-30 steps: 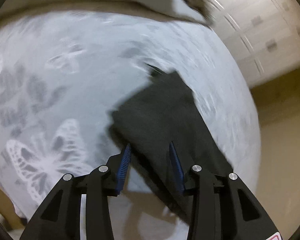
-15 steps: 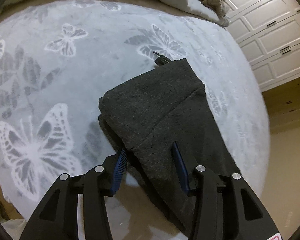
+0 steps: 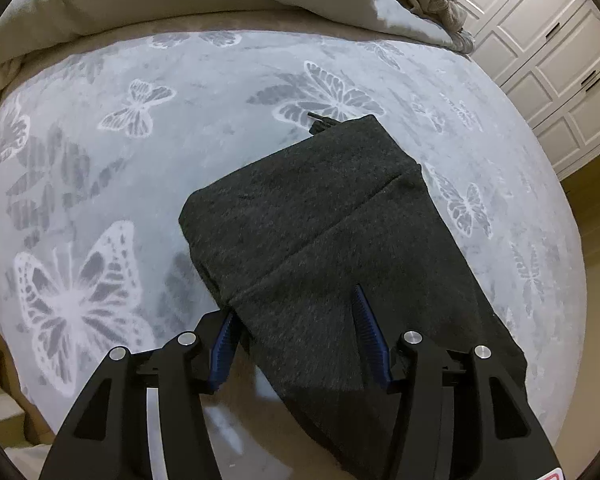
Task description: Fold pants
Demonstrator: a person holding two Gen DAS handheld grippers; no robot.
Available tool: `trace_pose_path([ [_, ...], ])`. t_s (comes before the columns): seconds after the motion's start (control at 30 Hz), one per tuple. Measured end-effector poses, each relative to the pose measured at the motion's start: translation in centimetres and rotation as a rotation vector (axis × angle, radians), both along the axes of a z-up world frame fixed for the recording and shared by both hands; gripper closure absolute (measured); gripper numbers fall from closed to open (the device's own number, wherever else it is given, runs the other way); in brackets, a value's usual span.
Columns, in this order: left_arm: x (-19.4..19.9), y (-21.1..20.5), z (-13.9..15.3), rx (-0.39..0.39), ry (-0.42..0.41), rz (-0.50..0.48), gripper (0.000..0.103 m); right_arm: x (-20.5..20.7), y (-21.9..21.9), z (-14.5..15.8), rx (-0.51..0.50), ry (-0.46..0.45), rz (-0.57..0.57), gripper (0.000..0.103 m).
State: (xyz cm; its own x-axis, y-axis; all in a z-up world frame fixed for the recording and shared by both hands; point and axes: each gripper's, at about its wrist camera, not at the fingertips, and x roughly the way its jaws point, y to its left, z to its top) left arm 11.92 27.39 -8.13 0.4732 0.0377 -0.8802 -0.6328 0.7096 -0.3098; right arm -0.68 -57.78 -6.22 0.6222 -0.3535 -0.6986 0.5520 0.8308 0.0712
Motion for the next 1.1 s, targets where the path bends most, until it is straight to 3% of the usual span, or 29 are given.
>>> trace_pose_path([
  [0.1, 0.5, -0.5, -0.1, 0.034, 0.012, -0.027, 0.045, 1.4, -0.5, -4.8, 0.044, 0.141, 0.004, 0.093],
  [0.17, 0.8, -0.8, 0.0, 0.05, 0.022, -0.055, 0.043, 1.7, 0.5, -5.6, -0.034, 0.2, 0.027, 0.081],
  [0.23, 0.7, -0.8, 0.2, 0.045, 0.012, -0.056, 0.043, 1.0, 0.9, -3.8, -0.092, 0.177, -0.002, 0.047],
  [0.3, 0.2, -0.3, 0.6, 0.012, -0.02, -0.04, 0.043, -1.0, 1.1, -1.4, -0.086, 0.094, -0.037, 0.038],
  [0.43, -1.9, 0.3, 2.4, -0.024, -0.124, 0.024, 0.043, -5.3, 0.2, -0.7, 0.051, 0.084, -0.091, 0.041],
  [0.5, -2.9, 0.1, 3.3, -0.002, -0.156, 0.04, 0.043, -6.9, -0.6, -1.6, 0.163, 0.118, -0.117, 0.043],
  [0.63, -4.1, -0.8, 5.4, 0.031, -0.233, 0.03, 0.043, -8.5, -1.5, -4.5, 0.417, 0.052, -0.089, 0.049],
  [0.7, -3.8, -1.8, 6.0, 0.064, -0.242, -0.003, 0.043, -7.7, -1.4, -5.5, 0.428, 0.064, -0.102, 0.049],
  [0.73, -3.6, -2.3, 5.9, 0.069, -0.234, -0.018, 0.043, -7.4, -1.5, -6.1, 0.439, 0.068, -0.103, 0.061],
  [0.8, -3.0, -2.9, 5.2, 0.051, -0.202, -0.05, 0.043, -6.7, -1.7, -6.8, 0.446, 0.093, -0.116, 0.094],
  [0.9, -2.3, -2.8, 3.7, 0.027, -0.133, -0.073, 0.043, -8.0, -1.7, -3.9, 0.412, 0.024, -0.148, 0.094],
  [1.0, -1.9, -2.7, 2.8, -0.008, -0.108, -0.098, 0.043, -7.9, -1.4, -4.6, 0.356, 0.112, -0.183, 0.089],
  [1.03, -1.9, -2.9, 2.7, -0.014, -0.11, -0.102, 0.043, -7.8, -1.4, -5.1, 0.356, 0.149, -0.193, 0.089],
  [1.1, -2.0, -3.5, 2.8, -0.036, -0.128, -0.132, 0.043, -8.0, -1.2, -5.4, 0.441, 0.119, -0.176, 0.082],
])
